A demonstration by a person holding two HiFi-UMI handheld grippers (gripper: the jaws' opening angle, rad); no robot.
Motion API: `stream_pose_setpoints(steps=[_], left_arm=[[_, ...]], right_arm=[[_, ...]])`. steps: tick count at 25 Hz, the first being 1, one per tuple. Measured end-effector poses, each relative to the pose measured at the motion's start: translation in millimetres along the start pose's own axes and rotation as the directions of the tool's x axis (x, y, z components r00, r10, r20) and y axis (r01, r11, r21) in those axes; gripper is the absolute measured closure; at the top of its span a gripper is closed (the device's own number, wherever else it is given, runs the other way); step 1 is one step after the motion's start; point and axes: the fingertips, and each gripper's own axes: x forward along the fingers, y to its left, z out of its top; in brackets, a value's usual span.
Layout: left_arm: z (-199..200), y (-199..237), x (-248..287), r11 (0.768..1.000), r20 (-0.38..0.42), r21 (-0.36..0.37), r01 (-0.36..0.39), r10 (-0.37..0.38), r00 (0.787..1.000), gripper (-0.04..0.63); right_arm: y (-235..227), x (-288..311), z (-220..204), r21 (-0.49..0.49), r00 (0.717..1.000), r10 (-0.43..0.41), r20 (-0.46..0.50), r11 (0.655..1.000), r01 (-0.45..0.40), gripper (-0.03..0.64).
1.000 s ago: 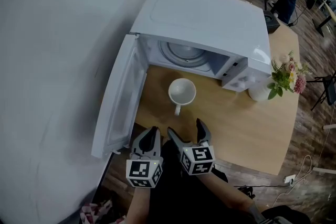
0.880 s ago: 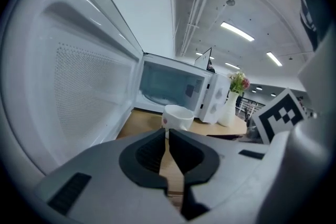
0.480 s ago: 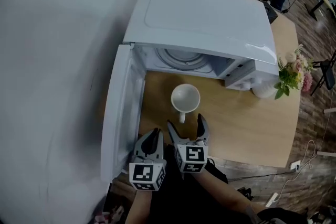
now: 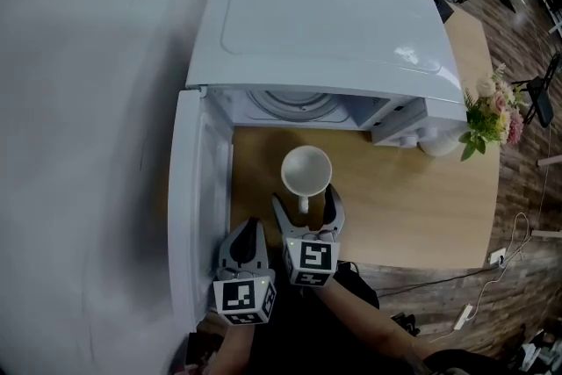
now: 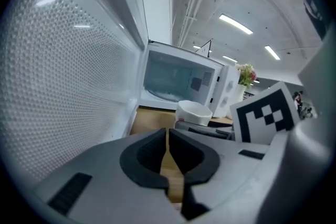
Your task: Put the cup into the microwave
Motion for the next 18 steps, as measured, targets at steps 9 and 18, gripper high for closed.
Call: stream_pose_setpoints(steps=[9, 18], left_arm=[[-1.9, 14.3, -2.4, 1.000, -0.005, 0.006, -0.001, 0.001, 1.000, 0.584], [-6.9, 17.3, -1.1, 1.000, -0.025, 0.014, 0.005, -0.004, 1.000, 0.584]], right_arm=[[-6.7, 16.0, -1.8, 0.003, 0.998, -0.063, 0.003, 0.998, 0.063, 0.178], [-12.1, 23.3, 4.5, -0.002, 0.996, -0.089, -0.005, 0.996, 0.089, 0.177]])
